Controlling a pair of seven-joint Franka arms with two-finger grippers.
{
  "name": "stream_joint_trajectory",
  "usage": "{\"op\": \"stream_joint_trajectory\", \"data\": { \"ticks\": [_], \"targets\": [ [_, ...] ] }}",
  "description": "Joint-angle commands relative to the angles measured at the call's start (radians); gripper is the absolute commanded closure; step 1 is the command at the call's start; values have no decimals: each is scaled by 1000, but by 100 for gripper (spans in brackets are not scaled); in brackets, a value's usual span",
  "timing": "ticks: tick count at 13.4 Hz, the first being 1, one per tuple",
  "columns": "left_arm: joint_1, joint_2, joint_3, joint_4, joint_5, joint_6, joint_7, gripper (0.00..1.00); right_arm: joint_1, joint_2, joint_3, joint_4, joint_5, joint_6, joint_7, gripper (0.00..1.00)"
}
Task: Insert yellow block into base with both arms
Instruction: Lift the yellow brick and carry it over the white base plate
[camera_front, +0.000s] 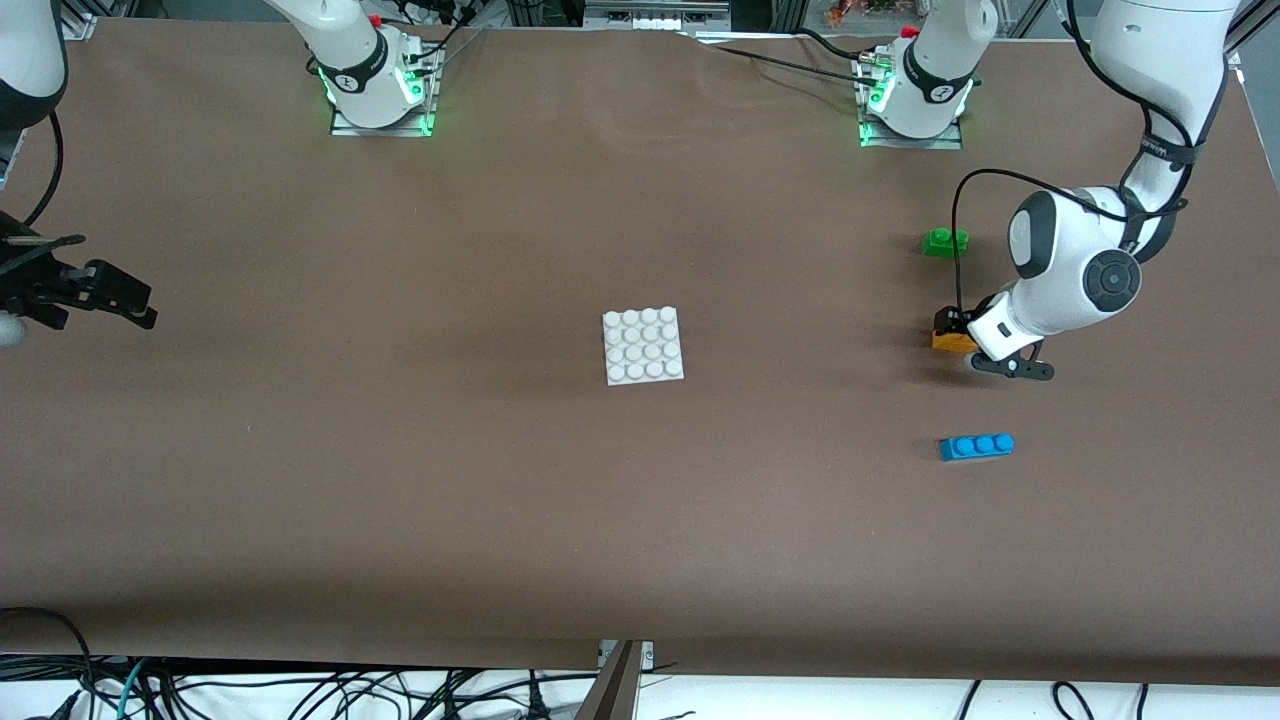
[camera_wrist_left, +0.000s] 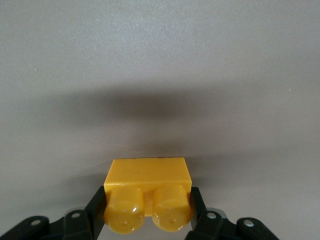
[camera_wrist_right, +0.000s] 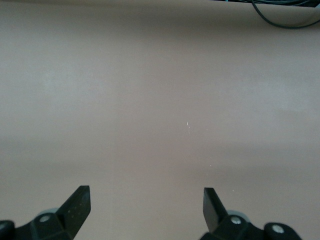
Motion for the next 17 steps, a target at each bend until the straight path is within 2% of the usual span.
{"op": "stream_joint_trajectory", "data": {
  "ticks": [1,3,7,10,12,17],
  "targets": [
    [2,-21,2,-3,-25,4,14,100,-12,13,6,30,-10,-16,-37,0],
    [2,-62,0,1,-28,-5,11,100,-10,13,6,30,-10,-16,-37,0],
    [-18,-128,-18,33,-129,-34,-30,100,-12,15,6,30,-11,-18,-34,0],
    [-102,-142,-37,68,-204,-34,-103,100,-10,15,4,30,-11,-19,-34,0],
    [-159,-119,-81,117,-213,-34,-221,100,-12,13,4,30,-11,-21,-32,0],
    [-368,23,-103,314,-212,-34,-554,100,-10,15,6,30,-11,-18,-34,0]
  ]
}}
